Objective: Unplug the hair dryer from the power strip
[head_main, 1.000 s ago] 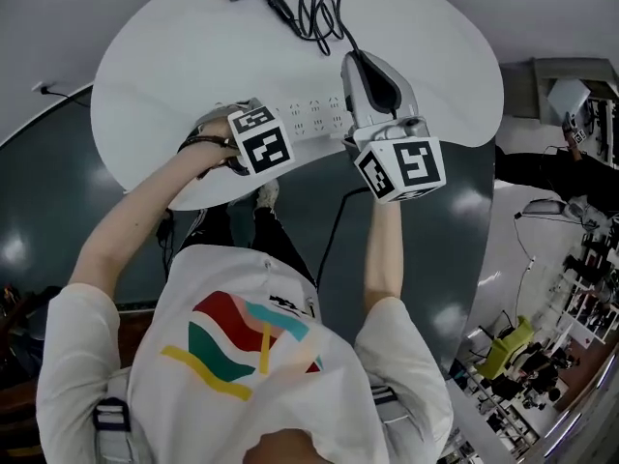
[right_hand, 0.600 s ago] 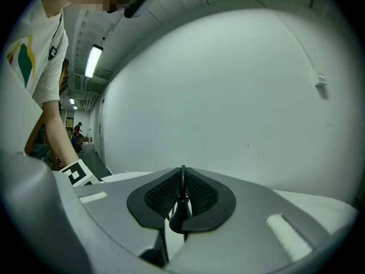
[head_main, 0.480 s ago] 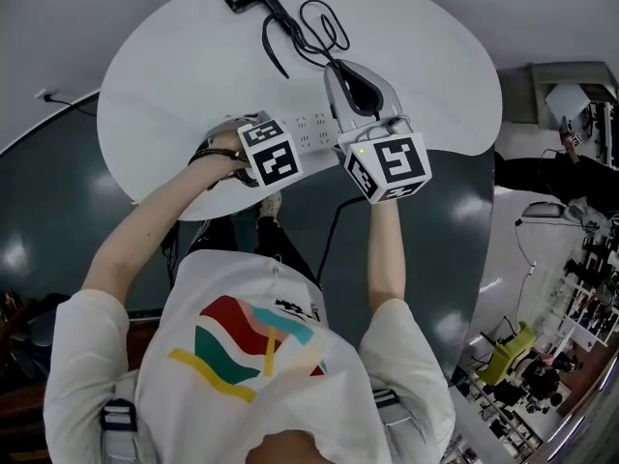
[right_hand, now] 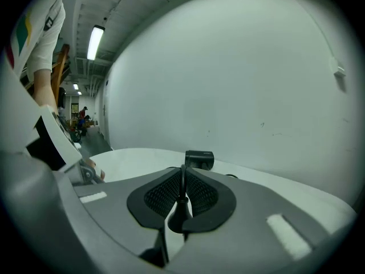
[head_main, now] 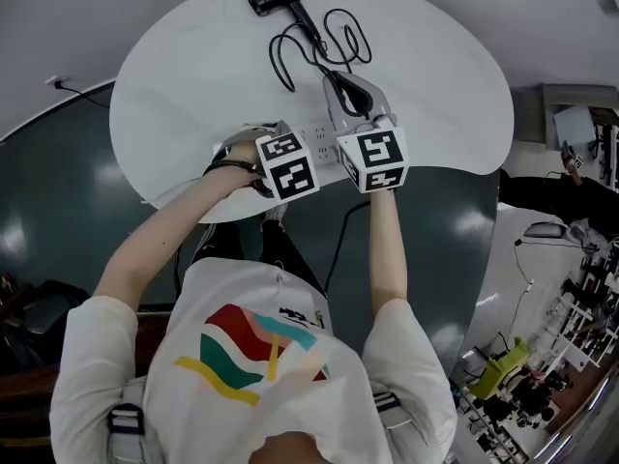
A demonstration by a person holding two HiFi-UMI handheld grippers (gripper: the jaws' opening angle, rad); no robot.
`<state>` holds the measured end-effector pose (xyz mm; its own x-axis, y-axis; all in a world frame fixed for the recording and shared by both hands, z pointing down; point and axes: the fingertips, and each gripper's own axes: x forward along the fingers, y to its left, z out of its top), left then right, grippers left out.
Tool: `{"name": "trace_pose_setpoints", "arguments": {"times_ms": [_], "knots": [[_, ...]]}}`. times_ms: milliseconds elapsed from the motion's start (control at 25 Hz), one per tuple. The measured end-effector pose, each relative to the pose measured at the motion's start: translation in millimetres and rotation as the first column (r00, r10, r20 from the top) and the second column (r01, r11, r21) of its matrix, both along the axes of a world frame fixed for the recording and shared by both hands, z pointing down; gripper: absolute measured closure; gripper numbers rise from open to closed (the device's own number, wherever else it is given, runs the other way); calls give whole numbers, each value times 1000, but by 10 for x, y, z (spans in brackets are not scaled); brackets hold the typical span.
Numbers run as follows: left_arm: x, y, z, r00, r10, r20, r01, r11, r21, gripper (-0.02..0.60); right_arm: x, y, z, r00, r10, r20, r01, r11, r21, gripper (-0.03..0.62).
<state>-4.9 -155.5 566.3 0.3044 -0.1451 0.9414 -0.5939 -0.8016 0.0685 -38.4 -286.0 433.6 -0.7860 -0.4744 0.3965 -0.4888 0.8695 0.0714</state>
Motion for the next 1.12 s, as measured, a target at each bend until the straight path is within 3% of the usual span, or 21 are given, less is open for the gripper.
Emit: {"name": "trace_pose_setpoints", "arguments": {"times_ms": [160, 520, 960, 1120], "knots": [[19, 24, -4, 999, -19, -29, 19, 999, 26, 437, 9, 50, 256, 1000, -5, -30, 4, 999, -41, 553], [22, 6, 33, 1000, -20, -24, 21, 1000, 16, 437, 37, 43, 476, 998, -10, -58, 6, 998, -61, 553], [24, -6, 74, 999, -30, -24, 31, 999, 14, 437, 179, -54, 1015, 961, -54, -272, 45, 998, -38, 549], [24, -9, 72, 999, -31, -22, 31, 999, 15, 438, 220, -26, 1093, 958, -50, -284, 39, 998, -45, 549]]}}
